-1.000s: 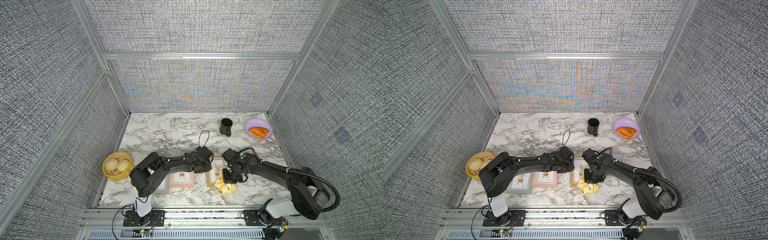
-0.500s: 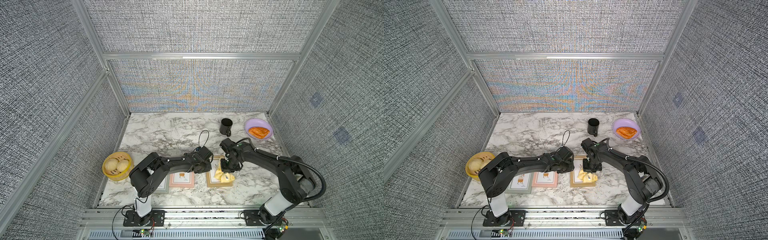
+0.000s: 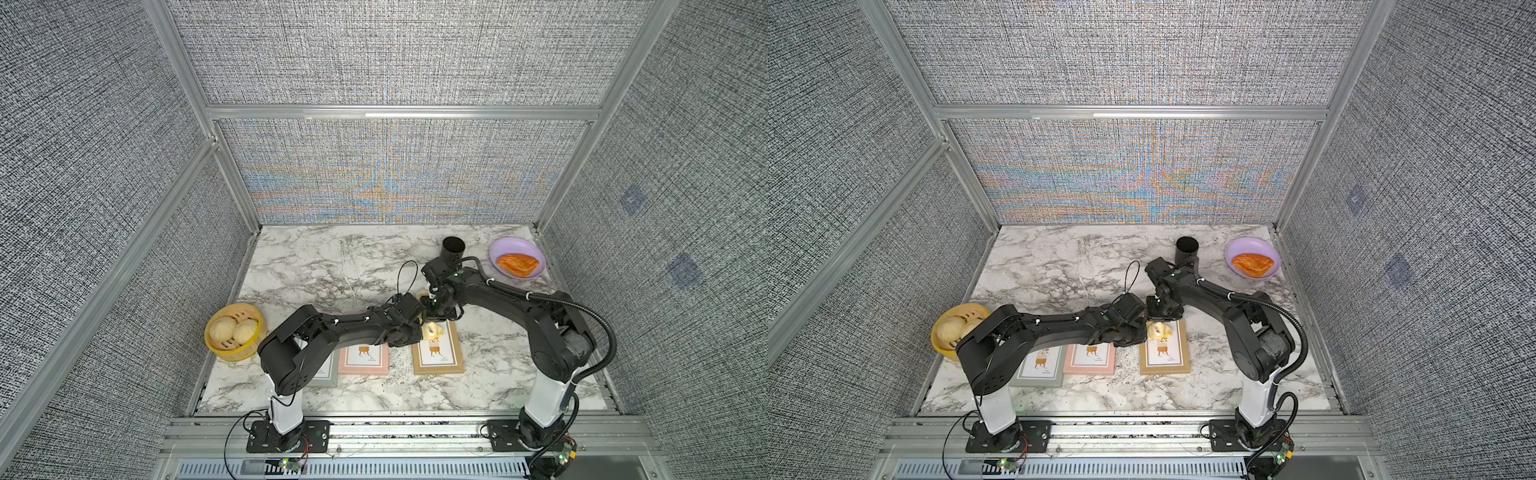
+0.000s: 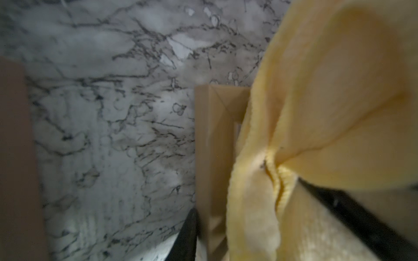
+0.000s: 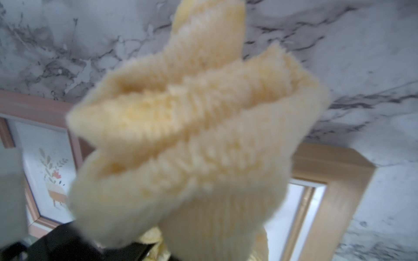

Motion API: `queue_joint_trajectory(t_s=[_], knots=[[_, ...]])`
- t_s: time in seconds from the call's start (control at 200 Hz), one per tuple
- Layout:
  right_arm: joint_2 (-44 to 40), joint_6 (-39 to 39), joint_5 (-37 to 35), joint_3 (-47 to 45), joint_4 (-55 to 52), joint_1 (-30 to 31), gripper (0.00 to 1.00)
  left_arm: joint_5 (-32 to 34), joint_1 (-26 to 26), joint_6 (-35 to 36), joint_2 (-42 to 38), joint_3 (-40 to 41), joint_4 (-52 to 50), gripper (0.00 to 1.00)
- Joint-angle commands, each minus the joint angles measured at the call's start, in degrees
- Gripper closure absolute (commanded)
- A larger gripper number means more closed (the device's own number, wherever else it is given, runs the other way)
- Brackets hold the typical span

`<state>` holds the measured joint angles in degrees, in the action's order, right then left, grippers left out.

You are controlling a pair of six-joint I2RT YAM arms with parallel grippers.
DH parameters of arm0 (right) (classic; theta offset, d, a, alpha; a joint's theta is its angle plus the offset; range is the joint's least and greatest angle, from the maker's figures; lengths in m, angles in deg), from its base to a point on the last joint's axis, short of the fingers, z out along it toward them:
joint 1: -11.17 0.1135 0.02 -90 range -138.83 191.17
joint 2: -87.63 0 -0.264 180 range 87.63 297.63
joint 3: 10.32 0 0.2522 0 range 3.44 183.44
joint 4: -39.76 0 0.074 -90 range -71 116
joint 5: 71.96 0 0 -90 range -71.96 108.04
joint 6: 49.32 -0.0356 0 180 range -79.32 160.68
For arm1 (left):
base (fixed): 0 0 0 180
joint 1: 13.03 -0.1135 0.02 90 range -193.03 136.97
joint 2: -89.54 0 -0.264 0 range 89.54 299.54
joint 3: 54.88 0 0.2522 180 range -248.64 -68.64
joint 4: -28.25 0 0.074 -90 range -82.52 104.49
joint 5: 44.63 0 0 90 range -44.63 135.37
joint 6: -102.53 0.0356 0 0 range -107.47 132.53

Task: Wipe the picture frame with a cloth
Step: Wipe the dirt from the picture frame.

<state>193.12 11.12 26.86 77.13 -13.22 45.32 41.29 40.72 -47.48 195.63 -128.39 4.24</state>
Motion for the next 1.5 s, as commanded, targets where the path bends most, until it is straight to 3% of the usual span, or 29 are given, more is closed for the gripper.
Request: queue_joint_trajectory(t_s=[0.0, 0.21, 0.305, 0.46, 0.791, 1.236, 1.391, 1.496], knots=[[-0.5, 0.3, -2.2, -1.4, -2.7, -0.7, 1.00, -0.2, 0.0, 0.5, 1.0, 0.1, -7.8, 0.96], [-6.9, 1.3, -4.9, -9.5, -5.7, -8.2, 1.00, -0.1, 0.1, 0.4, 0.9, 0.0, -8.0, 0.96], [-8.7, 2.9, -3.9, -11.8, -6.2, -8.8, 1.00, -0.2, 0.0, 0.3, 1.0, 0.0, -7.9, 0.96], [-11.4, 2.1, -1.4, -16.2, -8.1, -6.5, 1.00, 0.0, 0.1, 0.7, 1.4, -0.8, -8.5, 0.96], [-24.7, -8.4, 1.9, -31.9, -8.9, 0.5, 1.00, 0.1, 0.0, 0.0, 2.2, -1.5, -8.2, 0.96], [-18.5, -13.0, 7.1, -24.6, 1.6, 10.4, 1.00, 0.0, 0.1, -0.3, 3.1, -2.7, -8.6, 0.96], [-18.5, -10.4, 4.9, -23.3, -3.4, 9.9, 1.00, 0.2, 0.0, -0.4, 2.7, -2.7, -8.7, 0.96], [-23.0, -8.4, 5.2, -23.7, -6.2, 6.4, 1.00, 0.1, 0.0, 0.0, 1.9, -3.5, -9.6, 0.84]])
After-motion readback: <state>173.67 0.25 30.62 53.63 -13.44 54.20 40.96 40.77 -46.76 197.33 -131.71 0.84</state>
